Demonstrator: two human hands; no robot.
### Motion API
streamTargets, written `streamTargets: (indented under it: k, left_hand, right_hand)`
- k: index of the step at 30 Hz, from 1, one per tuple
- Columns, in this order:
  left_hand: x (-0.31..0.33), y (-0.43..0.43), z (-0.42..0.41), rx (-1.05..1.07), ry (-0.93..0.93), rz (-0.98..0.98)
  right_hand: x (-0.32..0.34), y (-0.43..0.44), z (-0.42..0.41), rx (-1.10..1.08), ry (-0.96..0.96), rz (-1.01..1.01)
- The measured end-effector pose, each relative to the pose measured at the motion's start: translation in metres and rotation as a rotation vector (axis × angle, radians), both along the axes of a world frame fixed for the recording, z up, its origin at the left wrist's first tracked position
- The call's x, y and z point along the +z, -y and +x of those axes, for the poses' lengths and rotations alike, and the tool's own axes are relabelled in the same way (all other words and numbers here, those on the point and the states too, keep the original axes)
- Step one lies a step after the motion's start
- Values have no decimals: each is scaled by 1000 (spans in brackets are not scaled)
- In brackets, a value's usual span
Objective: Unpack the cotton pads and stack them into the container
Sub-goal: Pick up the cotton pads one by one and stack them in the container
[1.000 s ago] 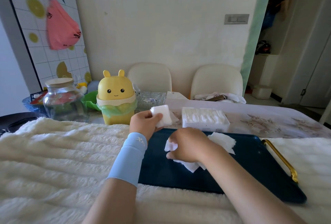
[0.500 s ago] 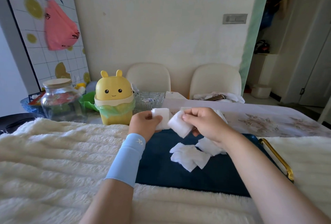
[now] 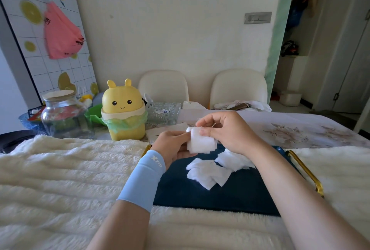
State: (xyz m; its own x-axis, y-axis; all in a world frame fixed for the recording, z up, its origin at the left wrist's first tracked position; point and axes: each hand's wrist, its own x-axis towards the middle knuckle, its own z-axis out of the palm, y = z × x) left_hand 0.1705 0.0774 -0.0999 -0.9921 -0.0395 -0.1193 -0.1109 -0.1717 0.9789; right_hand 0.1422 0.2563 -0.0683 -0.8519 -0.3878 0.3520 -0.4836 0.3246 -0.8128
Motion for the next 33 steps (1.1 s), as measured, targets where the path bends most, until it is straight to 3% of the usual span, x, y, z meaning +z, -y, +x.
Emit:
streamTargets:
  k: [8, 12, 17, 21, 26, 31, 33]
  left_hand:
    - [5, -4, 1, -115, 21, 106]
    - [1, -2, 3, -156, -44, -9]
    - [-2, 3, 1, -196, -61, -6]
    - [-3, 3, 1, -192, -72, -47]
    - [-8, 7, -5, 99, -58, -83]
    - [-12, 12, -8, 252, -100, -169]
    - [-13, 12, -8, 261, -108, -177]
  right_hand:
    - [-9, 5, -4, -105, -76, 4]
    - [-10, 4, -3, -146, -108, 35]
    - [-10, -3, -4, -56, 278, -25]
    - [-12, 0, -4, -89, 246, -41]
    - [-5, -10, -4, -160, -35, 274]
    - [-13, -2, 6, 46, 57, 761]
    - [-18, 5, 8, 54, 52, 789]
